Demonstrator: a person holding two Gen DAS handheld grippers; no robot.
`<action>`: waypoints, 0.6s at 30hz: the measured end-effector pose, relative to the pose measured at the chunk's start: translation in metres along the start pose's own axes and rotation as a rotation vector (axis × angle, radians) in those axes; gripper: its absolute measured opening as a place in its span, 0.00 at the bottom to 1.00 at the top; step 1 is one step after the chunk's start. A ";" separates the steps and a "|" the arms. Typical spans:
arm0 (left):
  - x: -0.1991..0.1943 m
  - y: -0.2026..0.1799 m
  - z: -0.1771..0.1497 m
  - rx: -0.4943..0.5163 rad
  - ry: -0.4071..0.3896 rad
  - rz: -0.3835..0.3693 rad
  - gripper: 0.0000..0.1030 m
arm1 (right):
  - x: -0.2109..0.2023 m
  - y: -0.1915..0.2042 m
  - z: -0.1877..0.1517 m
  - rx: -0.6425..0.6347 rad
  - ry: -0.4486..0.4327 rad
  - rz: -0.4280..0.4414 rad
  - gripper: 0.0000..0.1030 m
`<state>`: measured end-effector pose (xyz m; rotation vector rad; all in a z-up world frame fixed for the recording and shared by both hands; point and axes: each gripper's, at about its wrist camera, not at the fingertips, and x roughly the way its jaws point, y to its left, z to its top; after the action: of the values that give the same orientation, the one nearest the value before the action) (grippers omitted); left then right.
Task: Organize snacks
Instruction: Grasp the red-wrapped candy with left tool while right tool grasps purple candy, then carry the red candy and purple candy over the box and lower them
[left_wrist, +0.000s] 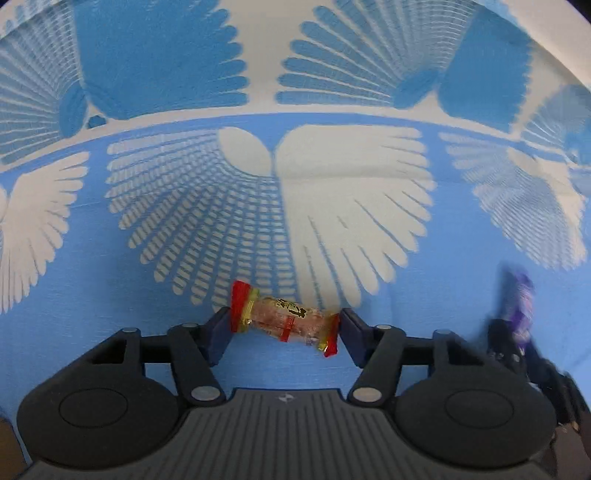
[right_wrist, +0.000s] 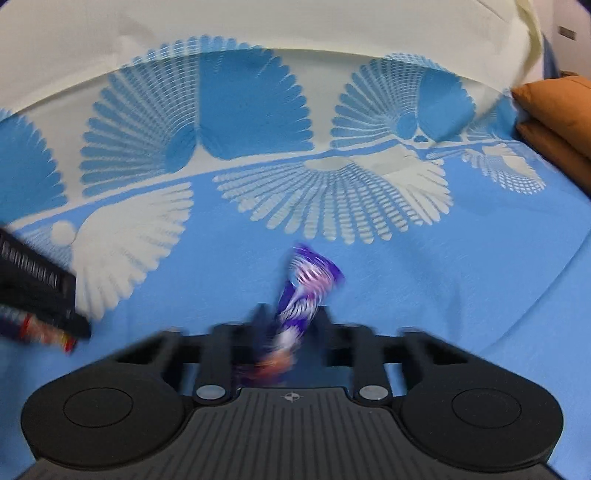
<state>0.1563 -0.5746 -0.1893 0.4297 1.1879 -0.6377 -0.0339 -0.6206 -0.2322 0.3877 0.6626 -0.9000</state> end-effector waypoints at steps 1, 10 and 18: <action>-0.002 0.003 -0.003 0.004 0.010 -0.008 0.55 | -0.005 -0.001 -0.003 -0.003 0.006 0.011 0.15; -0.050 0.055 -0.080 0.095 -0.016 -0.016 0.54 | -0.083 -0.021 -0.059 0.150 0.072 0.105 0.14; -0.139 0.080 -0.174 0.199 -0.077 -0.051 0.54 | -0.183 -0.012 -0.116 0.231 0.131 0.158 0.14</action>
<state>0.0524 -0.3744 -0.1168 0.5384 1.0695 -0.8138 -0.1678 -0.4538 -0.1955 0.7016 0.6396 -0.8066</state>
